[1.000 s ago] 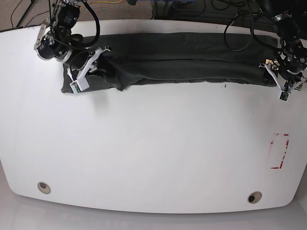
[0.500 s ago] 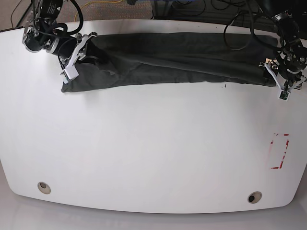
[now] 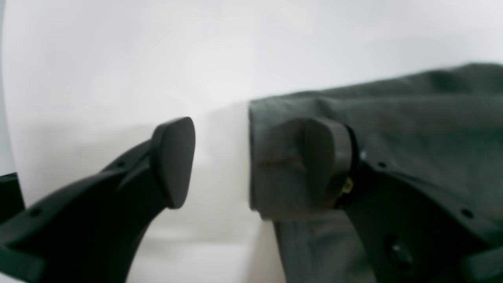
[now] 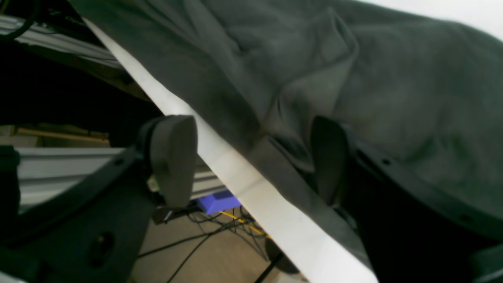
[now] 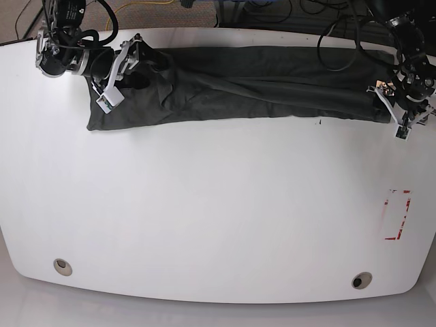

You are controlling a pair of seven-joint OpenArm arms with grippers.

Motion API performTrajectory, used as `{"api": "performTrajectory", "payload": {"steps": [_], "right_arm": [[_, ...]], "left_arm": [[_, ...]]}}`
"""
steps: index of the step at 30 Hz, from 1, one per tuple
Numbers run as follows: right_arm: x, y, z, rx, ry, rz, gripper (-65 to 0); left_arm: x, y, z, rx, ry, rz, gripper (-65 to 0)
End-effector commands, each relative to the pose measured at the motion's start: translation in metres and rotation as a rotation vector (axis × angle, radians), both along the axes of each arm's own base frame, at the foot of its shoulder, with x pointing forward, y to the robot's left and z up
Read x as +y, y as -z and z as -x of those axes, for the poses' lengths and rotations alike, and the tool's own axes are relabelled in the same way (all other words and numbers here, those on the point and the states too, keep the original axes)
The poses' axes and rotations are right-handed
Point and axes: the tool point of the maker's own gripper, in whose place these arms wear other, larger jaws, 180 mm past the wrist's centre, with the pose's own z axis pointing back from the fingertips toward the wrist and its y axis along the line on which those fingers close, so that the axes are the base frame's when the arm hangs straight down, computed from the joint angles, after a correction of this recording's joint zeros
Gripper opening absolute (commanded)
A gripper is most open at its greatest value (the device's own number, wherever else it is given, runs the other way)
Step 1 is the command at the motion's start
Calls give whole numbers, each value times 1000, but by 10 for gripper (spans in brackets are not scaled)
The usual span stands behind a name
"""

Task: Layout the t-shirt on the table in an organized manner, then fold the t-shirt properly
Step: 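Pull the sleeve flap outward with the right gripper to square the fold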

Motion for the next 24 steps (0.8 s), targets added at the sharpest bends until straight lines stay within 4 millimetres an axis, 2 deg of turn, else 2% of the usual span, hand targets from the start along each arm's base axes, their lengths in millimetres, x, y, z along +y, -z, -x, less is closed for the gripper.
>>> {"api": "performTrajectory", "payload": {"steps": [1,4,7,10,16,18,24], "right_arm": [[-3,-10,-6,-43,-8,-1,-214],[-5,-11,-8,-50,-3,0,-214],[-9,-14,-12,-71,29,-6,-214],[-15,-11,-16,-91,52,26,-214],[-28,13,-20,-88,101,186,-219],[-33,20,-21,-95,117,237,-244],[-45,38,-27,-130,157,389,-379]], "left_arm": [[6,-9,-2,-19,6,-23,-251],[7,-19,-3,-42,8,-41,-251],[9,-23,9,-37,7,-63,-251],[6,-29,13,-56,15,-54,-251],[-3,-22,29,-44,22,7,-253],[-3,-18,31,-34,18,14,-253],[-2,-2,40,6,-1,45,-253]]}}
